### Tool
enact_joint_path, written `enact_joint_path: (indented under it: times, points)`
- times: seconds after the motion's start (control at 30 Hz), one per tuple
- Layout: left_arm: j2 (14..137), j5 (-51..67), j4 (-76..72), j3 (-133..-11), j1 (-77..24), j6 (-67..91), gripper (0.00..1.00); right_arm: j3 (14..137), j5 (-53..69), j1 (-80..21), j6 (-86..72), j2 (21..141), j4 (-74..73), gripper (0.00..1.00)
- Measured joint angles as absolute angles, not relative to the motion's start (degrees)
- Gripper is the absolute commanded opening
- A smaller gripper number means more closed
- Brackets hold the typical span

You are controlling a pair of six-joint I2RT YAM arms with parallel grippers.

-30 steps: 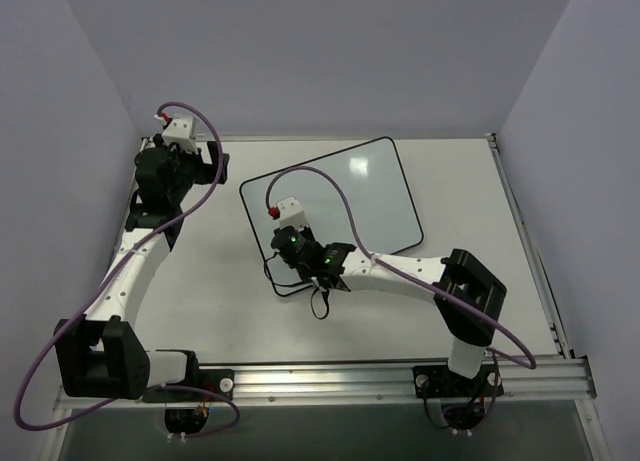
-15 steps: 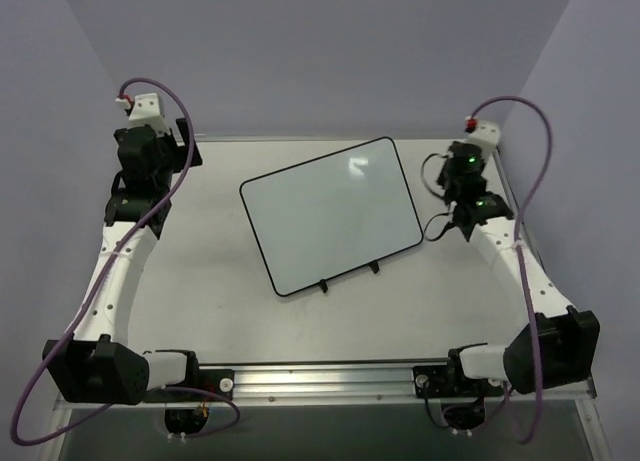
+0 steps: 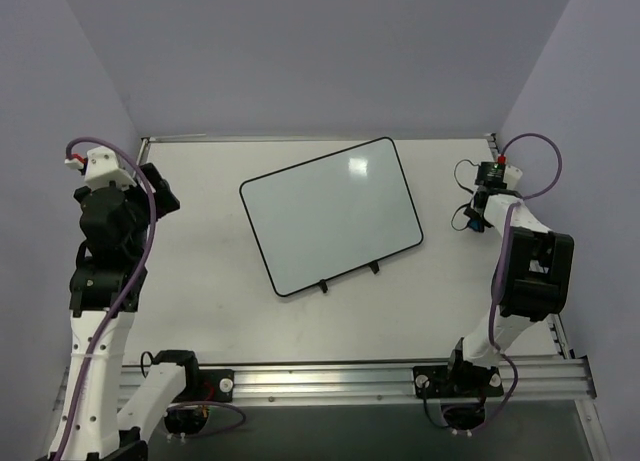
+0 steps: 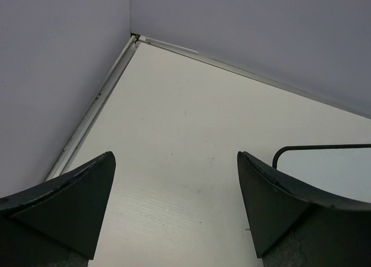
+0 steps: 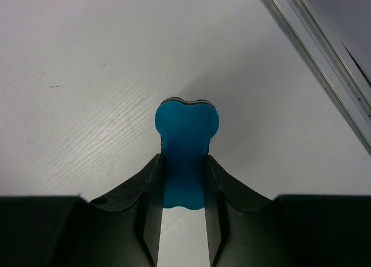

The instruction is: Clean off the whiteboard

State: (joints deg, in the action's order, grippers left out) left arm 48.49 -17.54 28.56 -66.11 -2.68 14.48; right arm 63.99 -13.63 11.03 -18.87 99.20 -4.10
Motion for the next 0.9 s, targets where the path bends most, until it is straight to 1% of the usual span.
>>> enact_joint_path:
  times: [0.03, 0.1, 0.13, 0.23, 0.3, 0.4, 0.47, 0.5, 0.6, 0.7, 0.77, 0.9]
  points:
    - [47.8, -18.3, 28.7, -66.1, -3.6, 14.3, 0.94, 63.9, -13.6, 11.2, -19.1, 99.3, -4.1, 0.09]
    - [47.1, -20.1, 28.7, -66.1, -5.6, 13.7, 0.94, 63.9, -13.6, 11.3, -19.2, 99.4, -3.9, 0.13]
    - [47.0, -20.9, 28.8, -66.1, -6.5, 13.2, 0.94, 63.9, -13.6, 11.4, -19.3, 99.6, -3.6, 0.2]
    - [47.6, -22.4, 29.0, -66.0, -7.3, 12.6, 0.94, 63.9, -13.0, 11.6, -19.4, 101.7, -3.2, 0.34]
    - [48.2, -23.0, 29.1, -65.9, -7.4, 12.2, 0.94, 63.9, -12.6, 11.6, -19.4, 103.3, -3.4, 0.37]
    - [48.6, -23.4, 29.1, -65.5, -7.2, 11.6, 0.94, 63.9, -12.0, 11.6, -19.5, 104.7, -3.7, 0.54]
    - [48.6, -23.6, 29.2, -65.2, -6.9, 11.3, 0.94, 63.9, -11.8, 11.6, -19.5, 104.6, -4.2, 0.74]
    - [48.6, -23.7, 29.2, -65.1, -6.9, 11.3, 0.94, 63.9, -11.8, 11.5, -19.4, 104.4, -4.4, 1.0]
    - [48.6, -23.9, 29.3, -65.1, -6.8, 11.1, 0.94, 63.8, -12.4, 10.6, -19.2, 101.8, -6.0, 1.0]
    - [48.6, -24.1, 29.4, -65.1, -6.8, 10.8, 0.94, 63.8, -14.4, 7.8, -18.6, 94.5, -8.5, 1.0]
    - [48.4, -24.0, 29.9, -65.1, -6.8, 10.4, 0.94, 63.9, -18.1, 2.9, -17.3, 85.5, -9.9, 1.0]
    - [45.8, -24.0, 32.1, -65.1, -7.5, 10.0, 0.94, 66.0, -21.8, -11.1, -14.7, 66.5, -11.9, 1.0]
